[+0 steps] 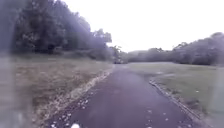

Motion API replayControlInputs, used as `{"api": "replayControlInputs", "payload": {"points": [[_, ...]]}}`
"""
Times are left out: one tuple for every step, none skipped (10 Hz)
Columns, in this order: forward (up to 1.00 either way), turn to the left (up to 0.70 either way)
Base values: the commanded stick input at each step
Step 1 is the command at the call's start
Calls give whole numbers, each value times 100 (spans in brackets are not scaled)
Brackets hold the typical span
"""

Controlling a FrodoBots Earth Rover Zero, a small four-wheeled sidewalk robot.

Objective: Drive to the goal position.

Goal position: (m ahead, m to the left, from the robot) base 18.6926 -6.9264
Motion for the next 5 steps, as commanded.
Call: {"api": "replayControlInputs", "payload": {"points": [[70,0],[70,0],[70,0],[70,0],[70,0]]}}
